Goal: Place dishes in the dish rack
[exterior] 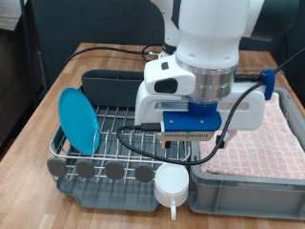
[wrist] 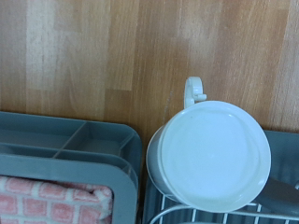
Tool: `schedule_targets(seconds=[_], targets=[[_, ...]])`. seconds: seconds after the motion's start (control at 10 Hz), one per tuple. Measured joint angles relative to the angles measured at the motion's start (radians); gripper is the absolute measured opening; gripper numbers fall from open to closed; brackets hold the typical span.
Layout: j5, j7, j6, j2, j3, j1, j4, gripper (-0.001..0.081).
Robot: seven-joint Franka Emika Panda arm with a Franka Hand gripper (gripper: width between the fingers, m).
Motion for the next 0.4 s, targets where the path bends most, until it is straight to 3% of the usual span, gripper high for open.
schedule_targets(seconds=[0.4], targets=[[-0.022,0.038,-0.061,-0.063,-0.004,0.022,-0.005,0.0802]])
